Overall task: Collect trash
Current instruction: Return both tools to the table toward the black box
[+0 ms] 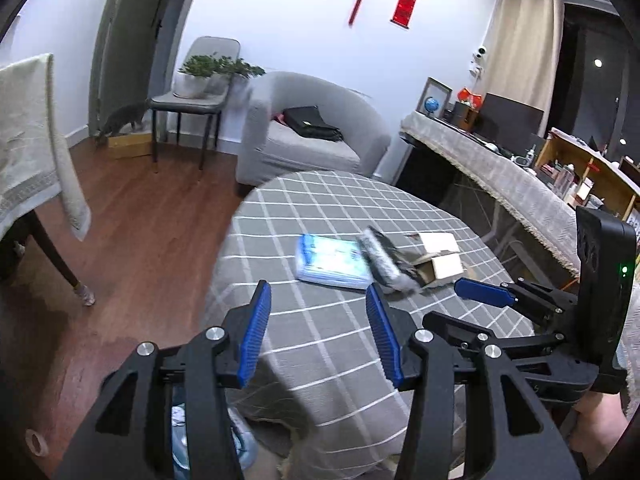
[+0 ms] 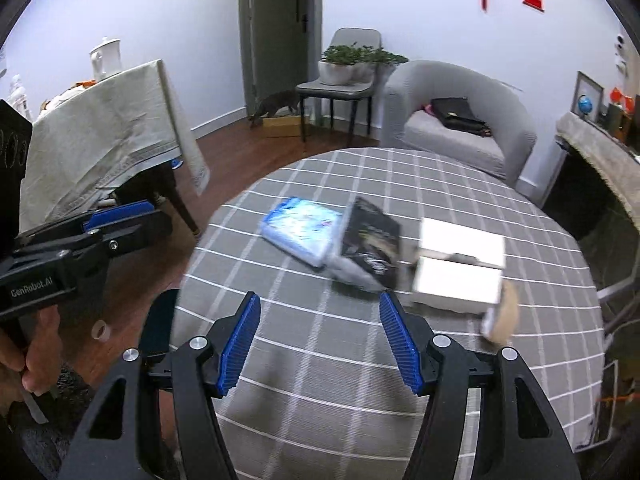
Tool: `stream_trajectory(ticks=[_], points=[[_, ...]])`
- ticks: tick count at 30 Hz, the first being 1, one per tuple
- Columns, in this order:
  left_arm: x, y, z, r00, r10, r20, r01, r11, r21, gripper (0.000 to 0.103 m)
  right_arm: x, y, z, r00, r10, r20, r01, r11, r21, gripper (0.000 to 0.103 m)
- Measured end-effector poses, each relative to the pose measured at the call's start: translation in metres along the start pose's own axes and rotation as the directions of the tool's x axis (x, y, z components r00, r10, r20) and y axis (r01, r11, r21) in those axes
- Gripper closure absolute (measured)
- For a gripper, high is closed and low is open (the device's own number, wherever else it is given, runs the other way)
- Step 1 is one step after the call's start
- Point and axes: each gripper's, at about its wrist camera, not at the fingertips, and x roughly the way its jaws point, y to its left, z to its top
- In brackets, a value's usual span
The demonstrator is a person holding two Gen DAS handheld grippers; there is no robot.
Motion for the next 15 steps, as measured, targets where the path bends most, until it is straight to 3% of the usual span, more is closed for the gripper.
stream_trajectory(ticks=[6,15], points=[[0.026,-0.018,-0.002,0.995,-0.082,-0.049,0.079,0.995,-0.060,0.053,-0.008,-0.031,-0.009,0.999,-0.048,-0.007,0.048,0.998,0.051,0.040],[0.063,-0.039,-0.003,0.987,-0.132,-0.087,0.119,0.983,-0.143,0.061,-0.019,-0.059,-0.022,0.997,-0.078,-0.011,0.078,0.994,0.081,0.040]])
